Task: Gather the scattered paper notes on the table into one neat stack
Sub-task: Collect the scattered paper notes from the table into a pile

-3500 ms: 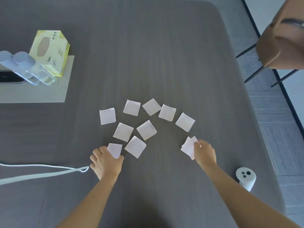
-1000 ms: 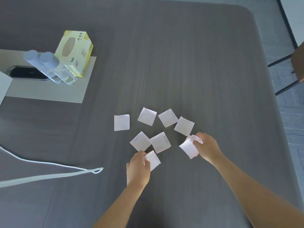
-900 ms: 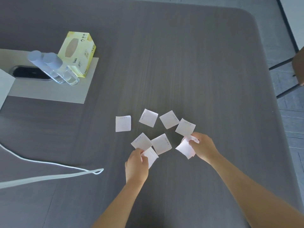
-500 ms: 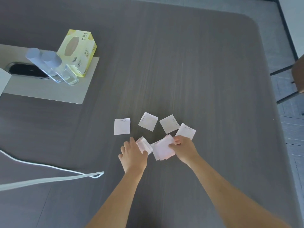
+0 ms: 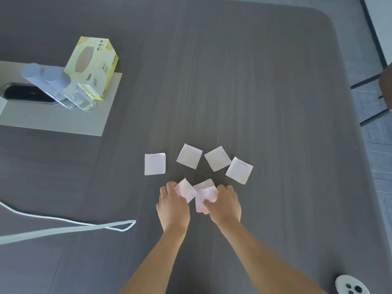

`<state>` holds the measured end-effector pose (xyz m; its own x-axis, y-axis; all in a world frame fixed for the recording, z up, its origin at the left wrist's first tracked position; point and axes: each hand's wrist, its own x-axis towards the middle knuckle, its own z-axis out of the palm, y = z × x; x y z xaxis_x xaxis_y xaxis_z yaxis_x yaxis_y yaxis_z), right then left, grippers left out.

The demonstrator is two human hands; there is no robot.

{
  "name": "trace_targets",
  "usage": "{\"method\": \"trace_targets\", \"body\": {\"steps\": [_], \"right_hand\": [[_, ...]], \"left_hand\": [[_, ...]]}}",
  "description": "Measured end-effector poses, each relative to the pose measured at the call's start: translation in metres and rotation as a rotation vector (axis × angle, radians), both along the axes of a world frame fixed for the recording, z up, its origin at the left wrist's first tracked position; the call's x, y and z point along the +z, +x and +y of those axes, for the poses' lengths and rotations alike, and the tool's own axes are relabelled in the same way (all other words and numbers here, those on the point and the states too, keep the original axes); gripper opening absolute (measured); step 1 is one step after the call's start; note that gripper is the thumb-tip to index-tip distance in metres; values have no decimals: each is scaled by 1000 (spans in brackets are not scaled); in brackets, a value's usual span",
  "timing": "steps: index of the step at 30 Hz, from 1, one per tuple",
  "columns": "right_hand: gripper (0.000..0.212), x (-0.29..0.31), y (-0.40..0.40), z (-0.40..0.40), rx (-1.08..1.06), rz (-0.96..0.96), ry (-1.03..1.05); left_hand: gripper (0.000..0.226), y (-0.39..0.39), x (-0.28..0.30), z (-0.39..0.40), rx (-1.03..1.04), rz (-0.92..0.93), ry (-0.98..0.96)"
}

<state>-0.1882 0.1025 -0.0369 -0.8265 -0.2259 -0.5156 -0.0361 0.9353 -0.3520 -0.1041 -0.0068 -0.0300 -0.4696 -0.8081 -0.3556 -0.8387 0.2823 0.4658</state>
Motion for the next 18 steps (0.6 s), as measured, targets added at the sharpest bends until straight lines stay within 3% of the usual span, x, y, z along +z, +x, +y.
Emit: {"method": "trace_targets", "body": {"steps": [3,6,18], "right_hand": [[15,-4,-2,6,35,0,-91],[21,-4,-12,18,-48,-76,-210],[26,15,-75,55,-164,-70,-263]], "left_hand": [[34,2,1,-2,94,104,87],[41,1,1,-8,151,139,96],[46,-44,16,-47,209,121,-61]]}}
